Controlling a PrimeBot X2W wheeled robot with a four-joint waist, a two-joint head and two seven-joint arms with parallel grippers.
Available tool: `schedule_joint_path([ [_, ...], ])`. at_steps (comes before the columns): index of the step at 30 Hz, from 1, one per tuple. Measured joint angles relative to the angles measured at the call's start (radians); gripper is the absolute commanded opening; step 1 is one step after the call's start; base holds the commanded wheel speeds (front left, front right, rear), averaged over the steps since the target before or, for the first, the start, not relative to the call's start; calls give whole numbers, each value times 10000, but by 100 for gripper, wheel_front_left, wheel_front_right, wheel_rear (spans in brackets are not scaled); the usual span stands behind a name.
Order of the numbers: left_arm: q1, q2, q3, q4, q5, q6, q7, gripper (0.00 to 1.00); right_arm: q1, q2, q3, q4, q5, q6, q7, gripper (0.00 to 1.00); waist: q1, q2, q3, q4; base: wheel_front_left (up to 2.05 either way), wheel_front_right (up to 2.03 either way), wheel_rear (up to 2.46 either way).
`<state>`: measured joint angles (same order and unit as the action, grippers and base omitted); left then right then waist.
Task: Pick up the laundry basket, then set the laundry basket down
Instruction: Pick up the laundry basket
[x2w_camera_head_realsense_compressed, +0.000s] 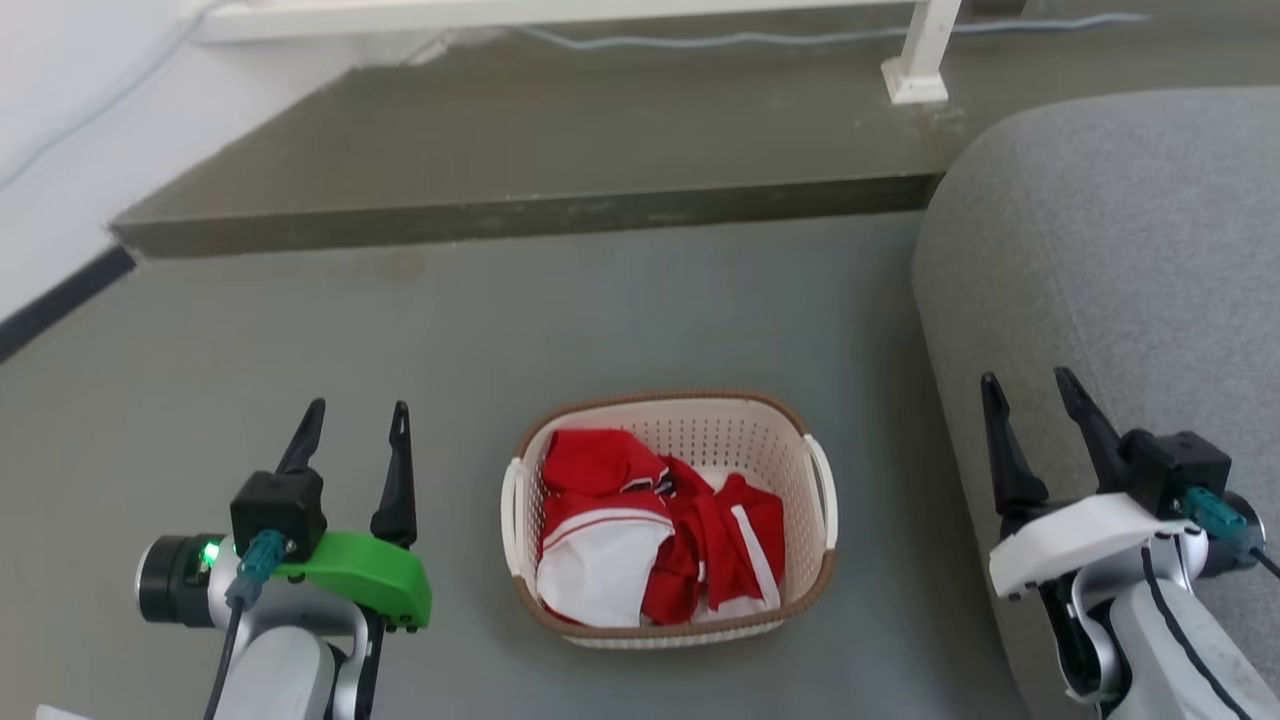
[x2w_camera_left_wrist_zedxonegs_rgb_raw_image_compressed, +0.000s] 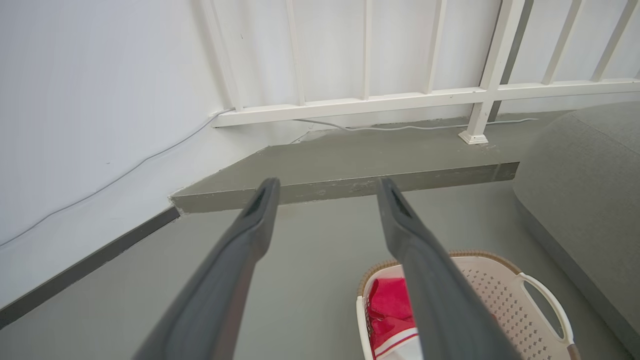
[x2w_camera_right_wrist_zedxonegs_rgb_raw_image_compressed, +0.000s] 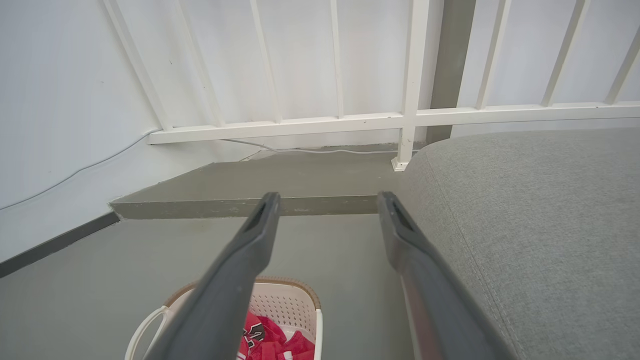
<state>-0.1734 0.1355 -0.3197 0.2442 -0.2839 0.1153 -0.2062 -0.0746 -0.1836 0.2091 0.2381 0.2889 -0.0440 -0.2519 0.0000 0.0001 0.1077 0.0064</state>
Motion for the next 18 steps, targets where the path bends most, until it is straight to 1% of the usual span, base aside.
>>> schedule_joint_path([
  [9, -517, -104, 31, -36, -6, 8, 121, 100, -658, 4, 25, 278, 0, 109, 0, 100, 0, 0, 950, -12, 0, 0, 0],
  [10, -673, -146, 12, 6, -4, 8, 203, 100, -853, 10, 29, 351, 0, 174, 0, 100, 0, 0, 1212, -18, 0, 0, 0],
  [11, -673, -146, 12, 6, -4, 8, 203, 100, -853, 10, 29, 351, 0, 174, 0, 100, 0, 0, 1212, -18, 0, 0, 0],
  [18, -1358, -284, -46, 267, -19, -12, 309, 100, -1591, 25, 13, 748, 4, 267, 0, 100, 0, 0, 2174, -42, 0, 0, 0],
])
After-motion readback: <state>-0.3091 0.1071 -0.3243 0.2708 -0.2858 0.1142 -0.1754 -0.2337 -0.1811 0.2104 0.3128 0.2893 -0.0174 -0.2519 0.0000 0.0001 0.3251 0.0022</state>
